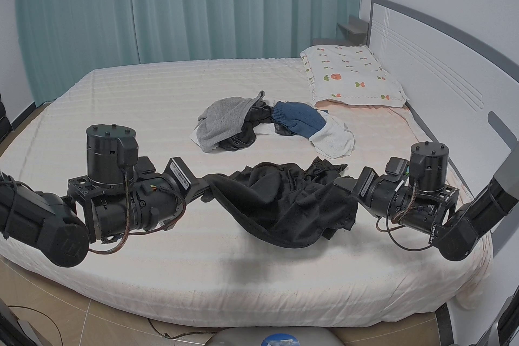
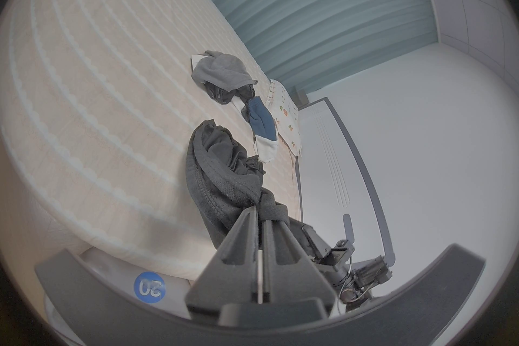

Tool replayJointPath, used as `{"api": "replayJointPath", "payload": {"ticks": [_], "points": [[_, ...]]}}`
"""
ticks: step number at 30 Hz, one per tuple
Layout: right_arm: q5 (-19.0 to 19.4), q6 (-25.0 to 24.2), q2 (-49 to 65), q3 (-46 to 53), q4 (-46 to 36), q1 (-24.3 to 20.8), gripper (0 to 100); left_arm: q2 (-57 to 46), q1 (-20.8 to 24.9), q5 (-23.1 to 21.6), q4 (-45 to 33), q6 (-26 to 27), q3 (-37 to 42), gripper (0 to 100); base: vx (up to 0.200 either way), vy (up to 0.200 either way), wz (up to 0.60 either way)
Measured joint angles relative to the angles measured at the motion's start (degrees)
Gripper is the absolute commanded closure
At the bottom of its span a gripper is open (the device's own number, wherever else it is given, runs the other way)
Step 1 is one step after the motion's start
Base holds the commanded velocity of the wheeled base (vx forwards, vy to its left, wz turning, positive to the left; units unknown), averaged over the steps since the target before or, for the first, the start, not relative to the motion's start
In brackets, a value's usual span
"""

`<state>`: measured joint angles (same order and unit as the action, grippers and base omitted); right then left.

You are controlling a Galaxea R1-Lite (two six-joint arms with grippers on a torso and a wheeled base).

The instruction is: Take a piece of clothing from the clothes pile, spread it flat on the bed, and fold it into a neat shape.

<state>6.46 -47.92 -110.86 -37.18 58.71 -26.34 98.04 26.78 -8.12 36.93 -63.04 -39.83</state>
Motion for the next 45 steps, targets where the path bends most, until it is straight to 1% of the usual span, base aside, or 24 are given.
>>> {"api": "replayJointPath", "payload": {"ticks": [4, 12, 17, 19, 22, 28, 35, 45], "points": [[-0.12, 0.00, -0.05, -0.22, 0.00, 0.06, 100, -0.16, -0.38, -0.04, 0.18, -0.27, -0.24, 100, 0.000, 0.200, 0.00], [-1.97, -0.09, -0.55, -1.16, 0.07, 0.24, 100, -0.38, -1.01, 0.11, 0.35, -0.22, -0.33, 100, 0.000, 0.200, 0.00], [-4.74, -0.11, -1.34, -2.21, 0.05, 0.30, 100, -0.68, -1.16, 0.24, 0.24, -0.21, -0.35, 100, 0.000, 0.200, 0.00], [-7.35, -0.06, -1.73, -3.22, 0.05, 0.30, 100, -0.82, -1.16, 0.13, 0.24, -0.21, -0.30, 100, 0.000, 0.200, 0.00], [-9.72, 0.05, -2.26, -4.29, 0.05, 0.30, 100, -0.94, -1.10, 0.11, 0.27, -0.22, -0.27, 100, 0.000, 0.200, 0.00], [-10.23, 0.02, -2.86, -5.27, 0.11, 0.30, 100, -1.56, -1.10, 0.11, 0.18, -0.13, -0.17, 100, 0.000, 0.200, 0.00], [-10.20, 0.11, -3.44, -5.14, 3.78, 0.49, 100, -1.79, -1.10, -0.11, 0.24, 0.01, 0.00, 100, 0.000, 0.200, 0.00], [-10.29, 0.13, -3.94, -4.94, 4.57, 0.91, 100, -1.82, -1.10, -0.15, 0.29, 0.09, 0.28, 100, 0.000, 0.200, 0.00]]}}
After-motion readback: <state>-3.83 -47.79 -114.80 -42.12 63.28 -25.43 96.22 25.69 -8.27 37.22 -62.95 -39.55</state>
